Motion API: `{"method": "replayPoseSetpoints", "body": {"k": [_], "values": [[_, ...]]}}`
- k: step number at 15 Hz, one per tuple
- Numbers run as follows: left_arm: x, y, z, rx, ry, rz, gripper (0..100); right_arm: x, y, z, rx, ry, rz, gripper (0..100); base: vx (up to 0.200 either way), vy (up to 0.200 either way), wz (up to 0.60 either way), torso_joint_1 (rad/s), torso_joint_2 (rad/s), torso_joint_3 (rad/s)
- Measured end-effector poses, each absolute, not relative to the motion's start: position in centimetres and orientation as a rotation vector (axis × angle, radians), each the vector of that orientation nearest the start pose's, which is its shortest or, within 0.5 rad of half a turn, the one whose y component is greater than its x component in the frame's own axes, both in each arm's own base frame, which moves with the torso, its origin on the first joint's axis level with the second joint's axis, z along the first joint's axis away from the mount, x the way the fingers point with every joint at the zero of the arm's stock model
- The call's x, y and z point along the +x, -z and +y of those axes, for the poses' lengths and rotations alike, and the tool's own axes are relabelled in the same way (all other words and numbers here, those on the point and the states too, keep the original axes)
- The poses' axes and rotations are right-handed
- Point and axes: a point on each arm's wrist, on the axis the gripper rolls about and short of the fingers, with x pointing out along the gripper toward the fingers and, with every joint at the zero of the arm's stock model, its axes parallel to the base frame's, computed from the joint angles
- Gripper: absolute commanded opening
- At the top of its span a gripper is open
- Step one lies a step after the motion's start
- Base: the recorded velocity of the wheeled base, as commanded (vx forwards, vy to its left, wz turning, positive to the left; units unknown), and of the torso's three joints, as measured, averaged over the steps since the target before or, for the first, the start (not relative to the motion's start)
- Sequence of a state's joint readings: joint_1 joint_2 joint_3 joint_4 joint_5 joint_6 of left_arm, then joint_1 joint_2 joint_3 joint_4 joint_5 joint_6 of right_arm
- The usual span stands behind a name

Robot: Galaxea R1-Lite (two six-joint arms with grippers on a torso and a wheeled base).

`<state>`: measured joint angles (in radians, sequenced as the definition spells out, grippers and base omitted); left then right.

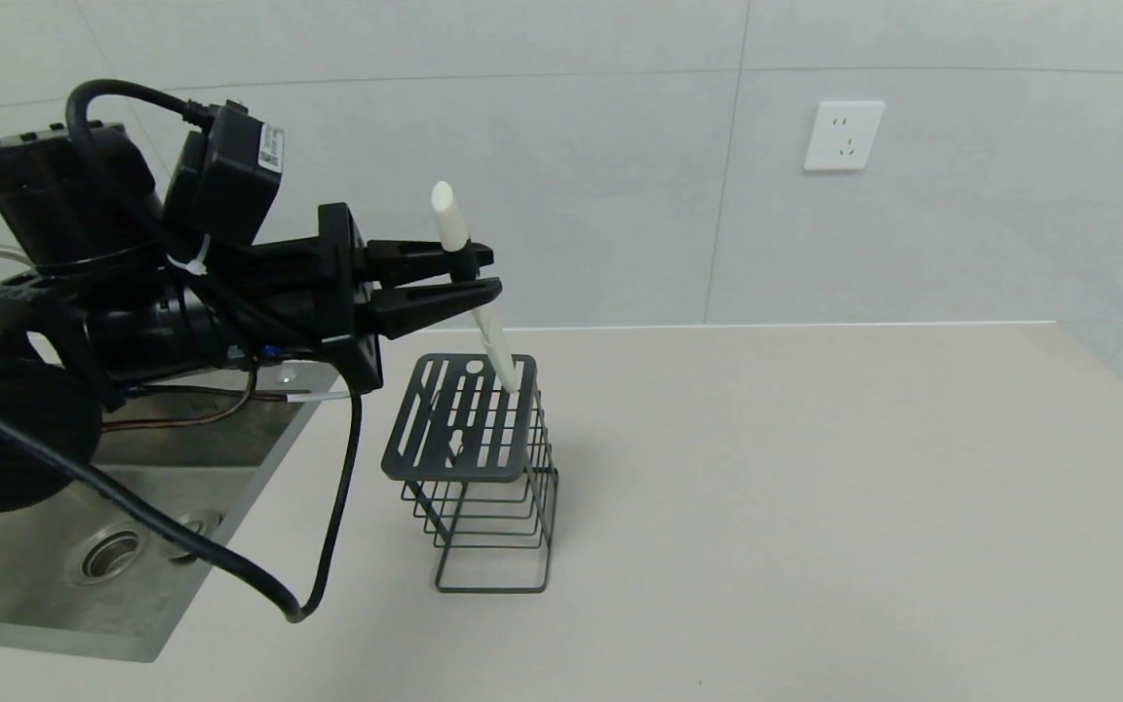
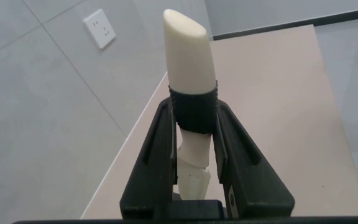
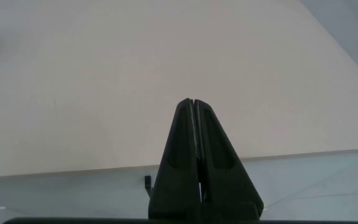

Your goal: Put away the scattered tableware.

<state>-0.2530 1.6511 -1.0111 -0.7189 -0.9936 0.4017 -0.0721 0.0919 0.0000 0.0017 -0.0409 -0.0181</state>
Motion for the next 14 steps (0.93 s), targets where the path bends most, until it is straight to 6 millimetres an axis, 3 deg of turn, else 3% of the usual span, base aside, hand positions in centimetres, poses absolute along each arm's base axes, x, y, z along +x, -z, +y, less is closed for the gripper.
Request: {"method": "replayPoseSetpoints", "body": {"k": [14], "values": [[29.1,-24.8,-9.7,0.371,1.228,-0.29,0,-1.6,-7.7,0.0,-0.017,0.112,0.095,0,0.0,0.0,0.0,0.0,0.0,0.0]]}}
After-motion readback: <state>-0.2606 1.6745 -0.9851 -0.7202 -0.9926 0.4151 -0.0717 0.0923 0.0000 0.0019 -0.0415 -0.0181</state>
